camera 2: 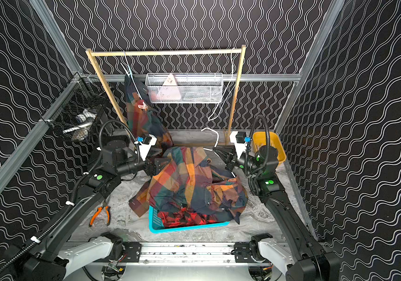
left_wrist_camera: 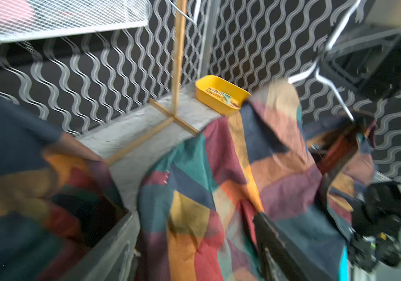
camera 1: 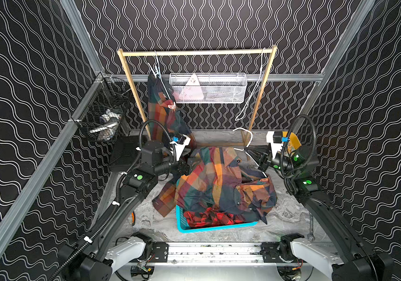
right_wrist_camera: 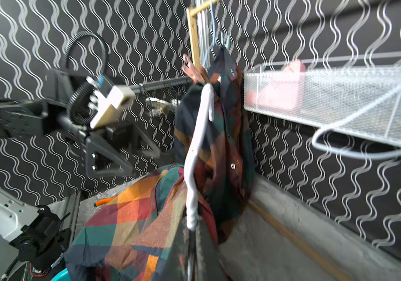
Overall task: Remove the clothespins securing long-sleeve shirts to the hanger
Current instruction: Remove the long-sleeve shirt from the hanger.
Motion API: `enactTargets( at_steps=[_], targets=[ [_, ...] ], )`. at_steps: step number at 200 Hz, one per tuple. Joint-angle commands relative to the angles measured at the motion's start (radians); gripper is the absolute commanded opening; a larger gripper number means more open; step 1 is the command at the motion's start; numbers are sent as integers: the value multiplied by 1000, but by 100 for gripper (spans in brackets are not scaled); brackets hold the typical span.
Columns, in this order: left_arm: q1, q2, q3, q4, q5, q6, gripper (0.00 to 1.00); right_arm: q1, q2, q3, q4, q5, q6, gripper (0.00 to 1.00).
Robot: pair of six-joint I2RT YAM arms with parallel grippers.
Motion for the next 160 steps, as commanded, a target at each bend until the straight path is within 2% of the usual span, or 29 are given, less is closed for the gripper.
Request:
enactTargets(
  at_steps=[1,19,35,47,67,95,107,160],
  targets=[
    [3,-12,-30,53,87,14,76,-5,-13,18,75,-37,13,0],
    [3,-1,-44,53,88,16,71,-8,-18,21,111,-54,41,0],
    [2,16,-37,33,87,29,59,-10,-18,27,127,-64,59,0],
    [2,21,-30,29,91,33,41,-9,-17,32,125,-70,61,0],
    [5,18,-28,39,68,25,0,-11,-13,33,123,-68,60,0],
    [11,2,-38,49,34,16,0,-13,-13,32,122,-71,66,0],
    [11,-9,-43,55,-22,4,0,-14,-16,32,107,-60,59,0],
    [27,-76,-88,45,-546,-118,0,-43,-49,-3,97,-58,75,0]
  ],
)
